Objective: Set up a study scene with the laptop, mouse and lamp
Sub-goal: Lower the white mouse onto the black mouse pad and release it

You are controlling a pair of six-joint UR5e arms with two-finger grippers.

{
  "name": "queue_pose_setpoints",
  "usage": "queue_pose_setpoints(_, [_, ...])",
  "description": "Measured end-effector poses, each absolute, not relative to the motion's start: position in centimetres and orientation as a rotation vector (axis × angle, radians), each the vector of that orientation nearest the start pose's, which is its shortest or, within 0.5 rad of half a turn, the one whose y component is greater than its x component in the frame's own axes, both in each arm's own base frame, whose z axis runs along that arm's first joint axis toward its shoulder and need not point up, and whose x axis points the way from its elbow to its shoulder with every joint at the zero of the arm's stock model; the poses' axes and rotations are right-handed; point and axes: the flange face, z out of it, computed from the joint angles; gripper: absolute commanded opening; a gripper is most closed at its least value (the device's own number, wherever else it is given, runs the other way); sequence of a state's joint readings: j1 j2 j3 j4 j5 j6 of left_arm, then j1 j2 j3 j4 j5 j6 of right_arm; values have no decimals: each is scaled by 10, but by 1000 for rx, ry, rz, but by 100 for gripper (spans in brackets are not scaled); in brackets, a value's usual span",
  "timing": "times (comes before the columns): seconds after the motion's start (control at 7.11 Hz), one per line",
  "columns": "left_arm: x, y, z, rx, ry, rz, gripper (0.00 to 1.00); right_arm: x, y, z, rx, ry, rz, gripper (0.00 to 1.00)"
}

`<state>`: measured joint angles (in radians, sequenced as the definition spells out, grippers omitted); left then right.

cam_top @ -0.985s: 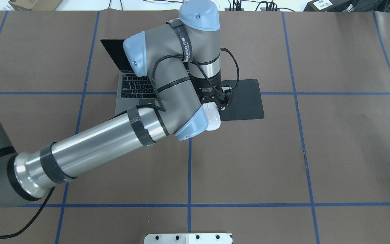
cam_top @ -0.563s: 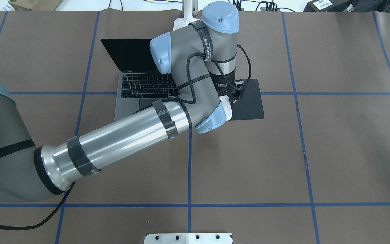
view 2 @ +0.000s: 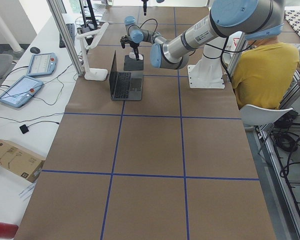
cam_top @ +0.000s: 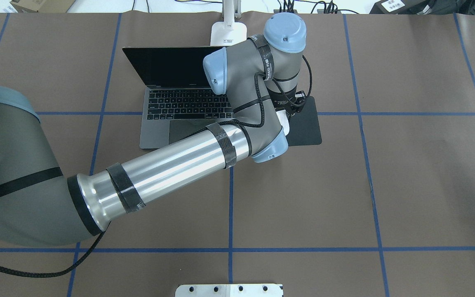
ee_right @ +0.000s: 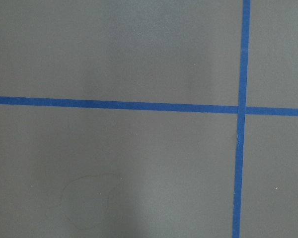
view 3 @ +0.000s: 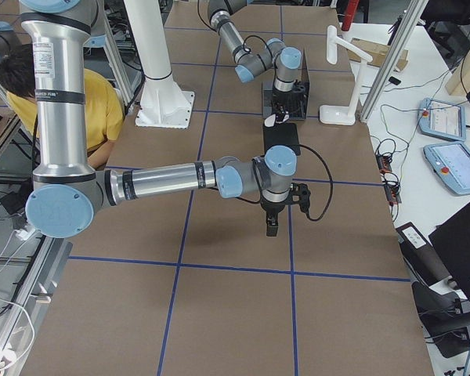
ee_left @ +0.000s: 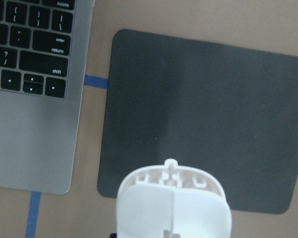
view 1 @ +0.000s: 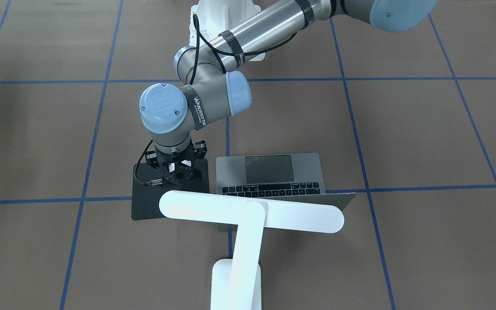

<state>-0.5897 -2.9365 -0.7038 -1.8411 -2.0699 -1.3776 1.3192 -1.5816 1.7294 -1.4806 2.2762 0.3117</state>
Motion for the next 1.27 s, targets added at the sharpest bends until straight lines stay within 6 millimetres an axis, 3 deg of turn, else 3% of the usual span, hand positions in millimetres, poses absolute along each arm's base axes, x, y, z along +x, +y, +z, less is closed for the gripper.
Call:
queue_pose_setpoints(0.56, [722,-546,50,-84,931,-236,37,-57,-500,581,20,-737,-25,100])
queue_pose_setpoints(0.7, [723,-546,50,-66,941,-247,42,-57,-500,583,18,-736,-25,100])
queue_pose_setpoints(1.13, [728,-554,63,-16,953,-267,81,-58,-501,584,15,-737,-24,100])
queue_pose_setpoints(1.27, [729,-555,65,-9,954,-269,85,-58,-501,584,15,-737,-24,100])
